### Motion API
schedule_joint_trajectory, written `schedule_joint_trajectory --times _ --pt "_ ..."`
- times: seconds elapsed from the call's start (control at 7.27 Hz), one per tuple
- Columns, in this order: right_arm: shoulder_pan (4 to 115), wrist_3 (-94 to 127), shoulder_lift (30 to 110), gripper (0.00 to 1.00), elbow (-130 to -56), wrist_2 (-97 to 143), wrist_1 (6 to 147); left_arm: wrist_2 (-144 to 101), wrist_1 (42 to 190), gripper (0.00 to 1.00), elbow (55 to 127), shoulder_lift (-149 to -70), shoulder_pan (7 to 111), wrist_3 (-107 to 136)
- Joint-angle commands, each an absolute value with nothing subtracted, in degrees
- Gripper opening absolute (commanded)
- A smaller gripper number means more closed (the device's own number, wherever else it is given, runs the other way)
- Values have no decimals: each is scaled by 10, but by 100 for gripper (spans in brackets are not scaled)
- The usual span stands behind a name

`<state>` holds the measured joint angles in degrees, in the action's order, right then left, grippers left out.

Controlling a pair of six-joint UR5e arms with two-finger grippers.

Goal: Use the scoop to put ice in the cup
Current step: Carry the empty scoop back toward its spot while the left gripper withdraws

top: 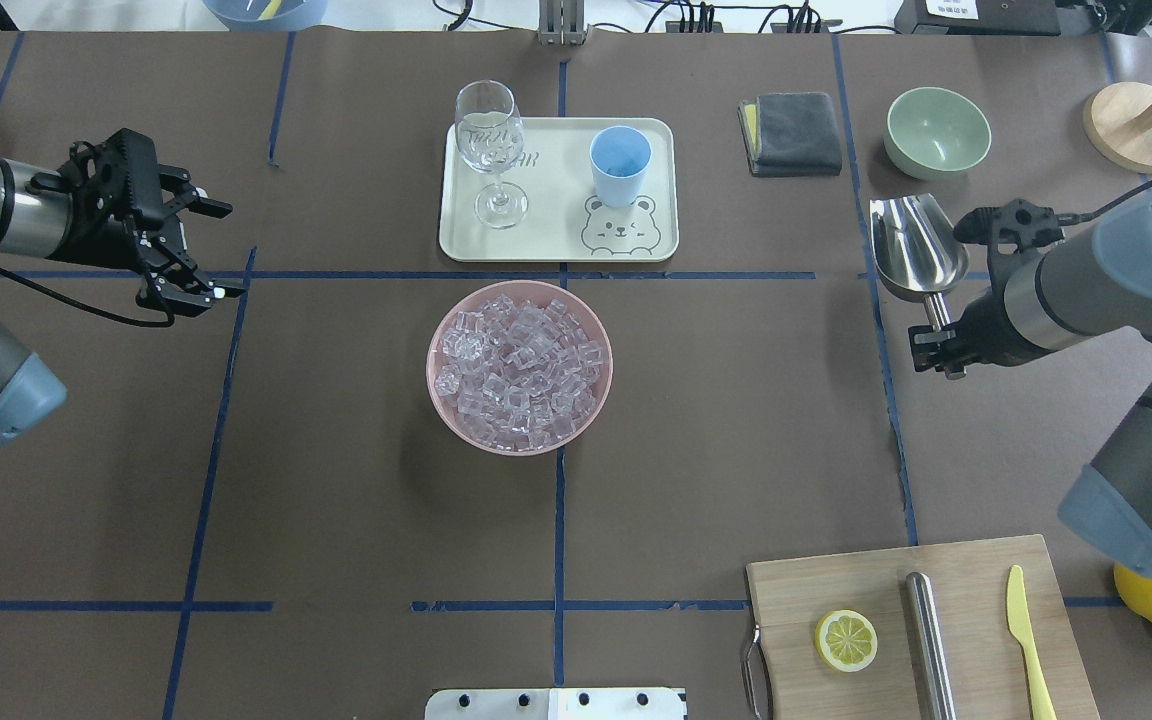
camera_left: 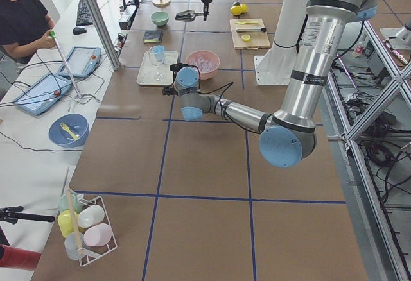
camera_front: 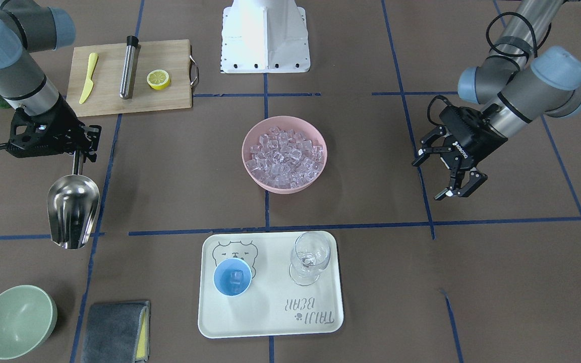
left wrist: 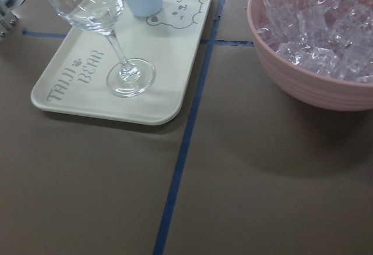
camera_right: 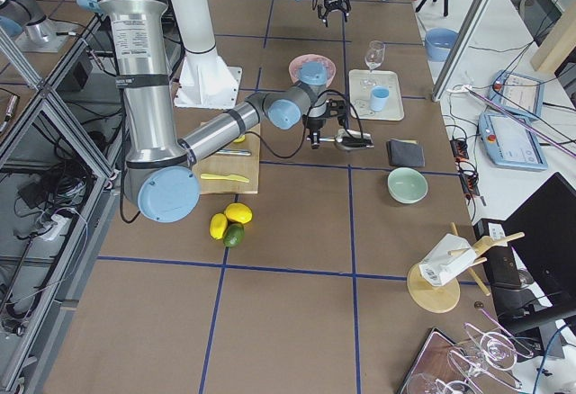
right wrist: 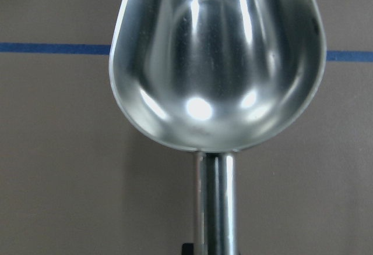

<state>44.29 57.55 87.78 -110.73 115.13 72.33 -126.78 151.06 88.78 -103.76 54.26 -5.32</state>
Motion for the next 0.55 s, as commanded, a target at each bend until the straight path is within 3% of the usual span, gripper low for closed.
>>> schedule_joint_trajectory --times 0.0,0.41 --pt "393 613 936 0 -1107 1135 675 -1326 1488 100 876 -1034 570 -54" --pt "375 613 953 0 -1104 1122 669 -1326 1434 100 884 -1034 578 -56"
